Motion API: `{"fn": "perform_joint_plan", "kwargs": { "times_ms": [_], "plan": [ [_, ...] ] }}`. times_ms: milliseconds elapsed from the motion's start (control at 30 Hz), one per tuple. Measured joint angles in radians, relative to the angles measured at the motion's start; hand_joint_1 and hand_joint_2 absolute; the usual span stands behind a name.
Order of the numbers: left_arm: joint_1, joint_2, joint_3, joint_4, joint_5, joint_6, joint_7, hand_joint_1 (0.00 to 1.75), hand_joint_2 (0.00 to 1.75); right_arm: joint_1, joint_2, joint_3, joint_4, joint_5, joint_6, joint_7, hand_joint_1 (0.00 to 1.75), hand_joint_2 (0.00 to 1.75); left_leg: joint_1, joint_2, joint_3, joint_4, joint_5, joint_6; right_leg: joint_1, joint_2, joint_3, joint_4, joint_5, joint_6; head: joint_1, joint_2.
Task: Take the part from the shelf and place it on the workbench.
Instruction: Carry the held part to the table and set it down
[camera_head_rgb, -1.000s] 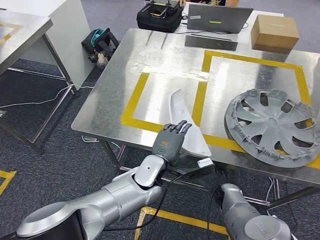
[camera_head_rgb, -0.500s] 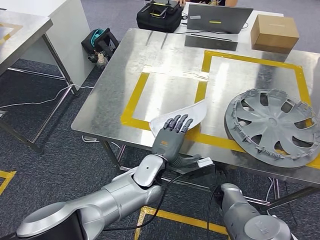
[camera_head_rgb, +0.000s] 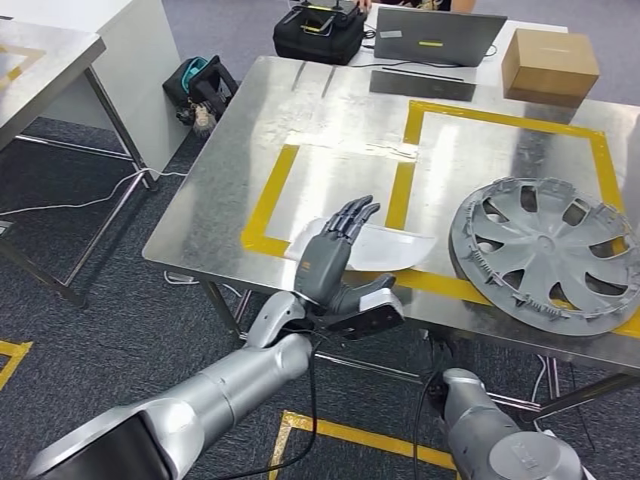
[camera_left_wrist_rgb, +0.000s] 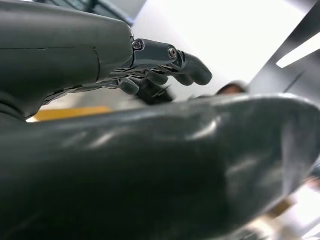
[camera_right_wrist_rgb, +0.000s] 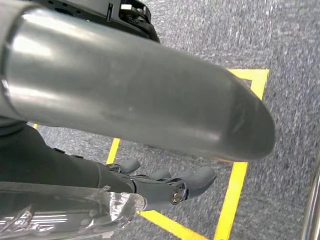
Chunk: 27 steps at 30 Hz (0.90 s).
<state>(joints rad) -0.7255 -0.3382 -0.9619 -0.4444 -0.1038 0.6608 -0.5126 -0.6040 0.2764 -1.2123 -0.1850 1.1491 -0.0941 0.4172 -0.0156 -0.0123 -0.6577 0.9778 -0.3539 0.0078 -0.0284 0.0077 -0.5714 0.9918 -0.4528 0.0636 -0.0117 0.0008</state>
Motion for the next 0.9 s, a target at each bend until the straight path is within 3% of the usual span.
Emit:
{"fn": "perform_joint_plan", "kwargs": {
  "times_ms": [33, 100, 367, 533, 800, 900],
  "plan": [
    [0.016, 0.0, 0.063, -0.012, 0.002, -0.004, -0.079, 0.0, 0.0, 0.001, -0.005, -0.001, 0.0, -0.004, 0.005, -0.002, 0.0, 0.0, 0.0, 0.0, 0.0, 0.0, 0.0, 0.0, 0.0, 0.0, 0.0, 0.0, 0.0, 0.0, 0.0, 0.0],
    [0.061, 0.003, 0.172, -0.061, 0.01, -0.022, -0.16, 0.0, 0.0, 0.003, -0.02, -0.006, 0.0, -0.012, 0.017, -0.005, 0.0, 0.0, 0.0, 0.0, 0.0, 0.0, 0.0, 0.0, 0.0, -0.001, 0.0, 0.0, 0.0, 0.0, 0.0, 0.0],
    [0.272, 0.051, 0.424, -0.411, 0.076, -0.21, -0.161, 0.0, 0.0, 0.018, -0.088, -0.024, 0.0, -0.037, 0.037, -0.035, 0.0, 0.0, 0.0, -0.001, -0.002, 0.0, 0.0, 0.0, 0.0, -0.002, -0.001, 0.0, 0.0, 0.0, 0.0, 0.0],
    [0.334, 0.077, 0.482, -0.556, 0.08, -0.235, -0.148, 0.0, 0.0, 0.021, -0.107, -0.035, 0.0, -0.04, 0.043, -0.038, 0.0, 0.0, 0.0, -0.001, -0.002, 0.0, 0.0, 0.0, 0.0, -0.002, -0.001, 0.0, 0.0, 0.0, 0.0, 0.0],
    [0.363, 0.09, 0.507, -0.634, 0.085, -0.244, -0.147, 0.0, 0.0, 0.022, -0.113, -0.043, 0.0, -0.041, 0.044, -0.04, 0.0, 0.0, 0.0, -0.001, -0.002, 0.0, 0.001, 0.0, 0.0, -0.002, -0.001, 0.0, 0.0, 0.0, 0.0, 0.0],
    [0.381, 0.093, 0.519, -0.669, 0.116, -0.304, -0.148, 0.0, 0.0, 0.023, -0.116, -0.044, 0.0, -0.044, 0.043, -0.044, 0.0, 0.0, -0.001, -0.001, -0.002, 0.0, 0.0, 0.001, 0.0, -0.002, -0.001, 0.0, 0.0, 0.0, 0.0, 0.0]
  ]
}}
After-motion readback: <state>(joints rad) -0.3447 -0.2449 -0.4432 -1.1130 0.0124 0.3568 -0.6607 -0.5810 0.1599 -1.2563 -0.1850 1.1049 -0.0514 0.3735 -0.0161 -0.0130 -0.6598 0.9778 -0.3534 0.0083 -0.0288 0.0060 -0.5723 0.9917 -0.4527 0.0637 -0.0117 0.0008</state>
